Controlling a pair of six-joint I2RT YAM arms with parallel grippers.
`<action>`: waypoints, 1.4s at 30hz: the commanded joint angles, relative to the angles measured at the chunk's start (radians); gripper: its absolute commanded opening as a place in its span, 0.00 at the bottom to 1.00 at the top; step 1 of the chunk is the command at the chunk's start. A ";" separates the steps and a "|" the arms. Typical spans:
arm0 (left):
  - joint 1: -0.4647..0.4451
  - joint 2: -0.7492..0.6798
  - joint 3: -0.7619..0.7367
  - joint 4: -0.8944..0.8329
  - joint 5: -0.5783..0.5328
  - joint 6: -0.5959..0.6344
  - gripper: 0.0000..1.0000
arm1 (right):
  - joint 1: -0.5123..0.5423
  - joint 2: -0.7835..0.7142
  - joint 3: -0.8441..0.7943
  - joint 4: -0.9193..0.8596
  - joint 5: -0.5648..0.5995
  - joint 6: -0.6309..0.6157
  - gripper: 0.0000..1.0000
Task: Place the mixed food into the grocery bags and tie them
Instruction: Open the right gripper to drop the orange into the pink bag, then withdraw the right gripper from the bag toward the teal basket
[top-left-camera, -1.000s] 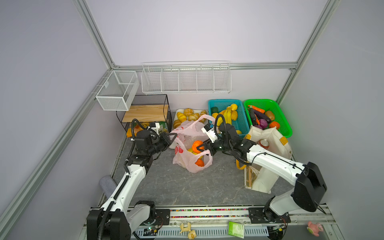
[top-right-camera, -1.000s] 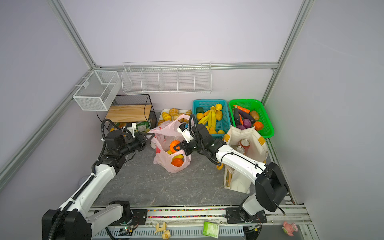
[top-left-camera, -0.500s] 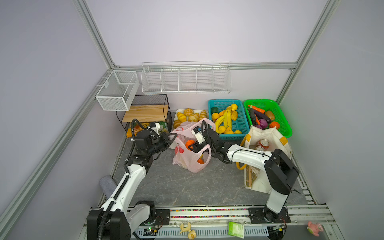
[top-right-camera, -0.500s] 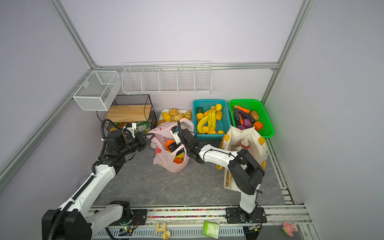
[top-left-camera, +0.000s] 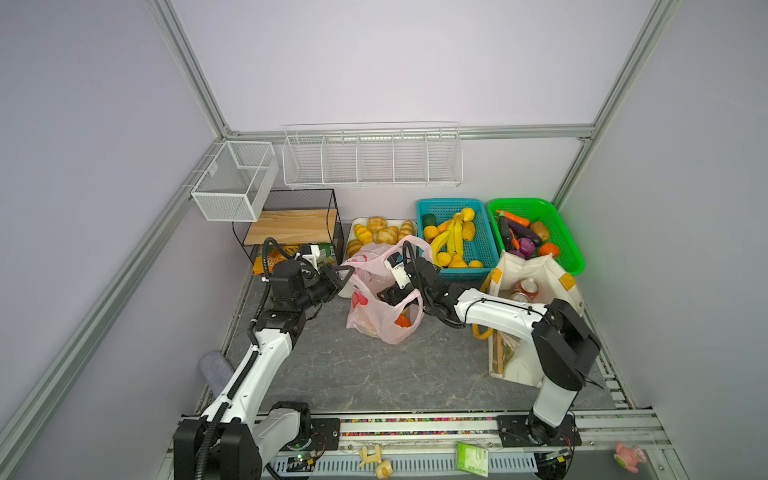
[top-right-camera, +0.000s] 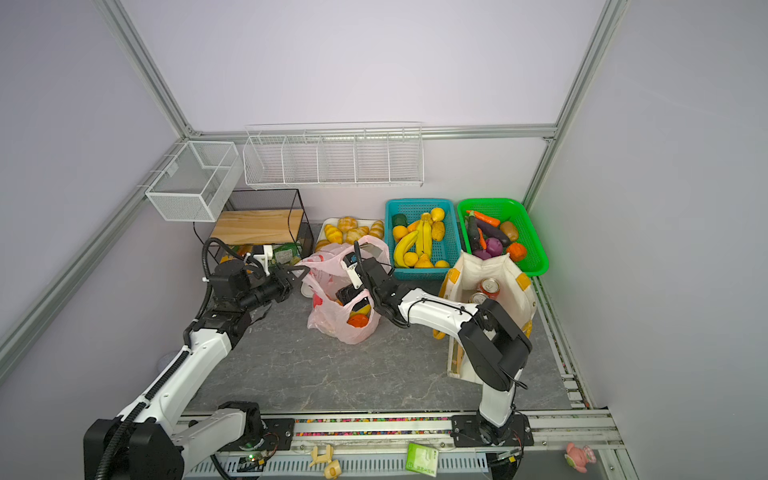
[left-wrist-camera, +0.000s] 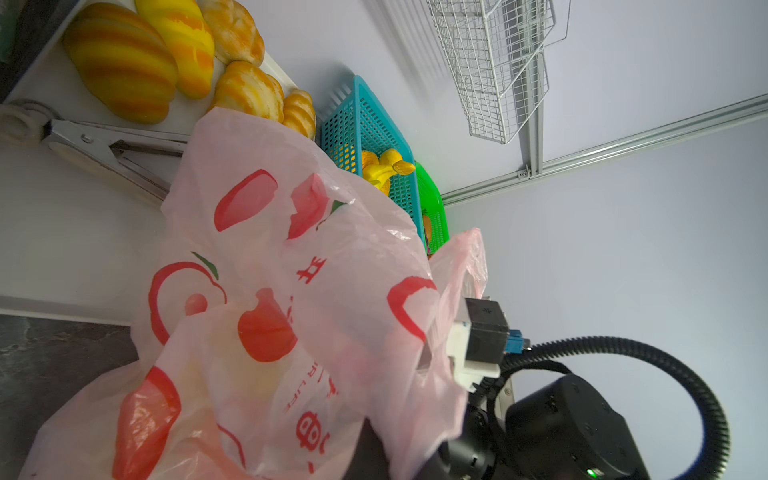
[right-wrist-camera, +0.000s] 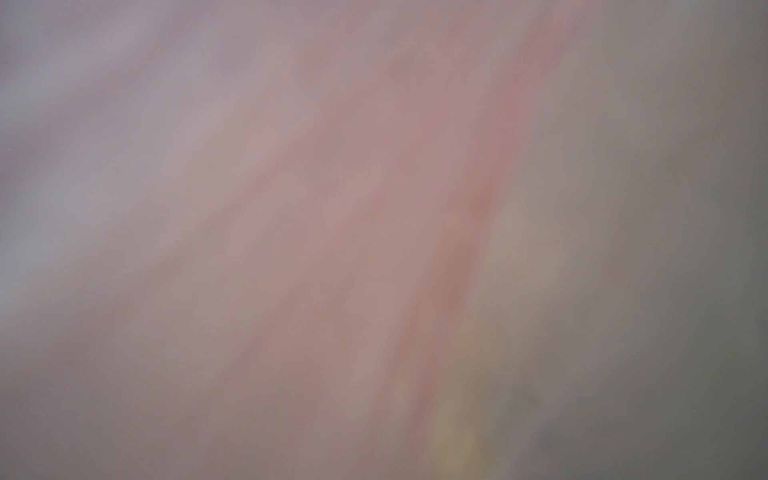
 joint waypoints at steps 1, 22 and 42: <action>-0.006 0.002 -0.011 0.018 -0.003 0.003 0.00 | 0.000 -0.102 -0.027 -0.044 -0.015 -0.061 0.80; -0.006 0.005 0.000 -0.005 -0.012 0.019 0.00 | -0.238 -0.560 -0.197 -0.160 -0.007 -0.078 0.83; -0.006 0.008 0.008 0.000 -0.007 0.013 0.00 | -0.484 0.312 0.624 -0.860 0.206 -0.153 0.85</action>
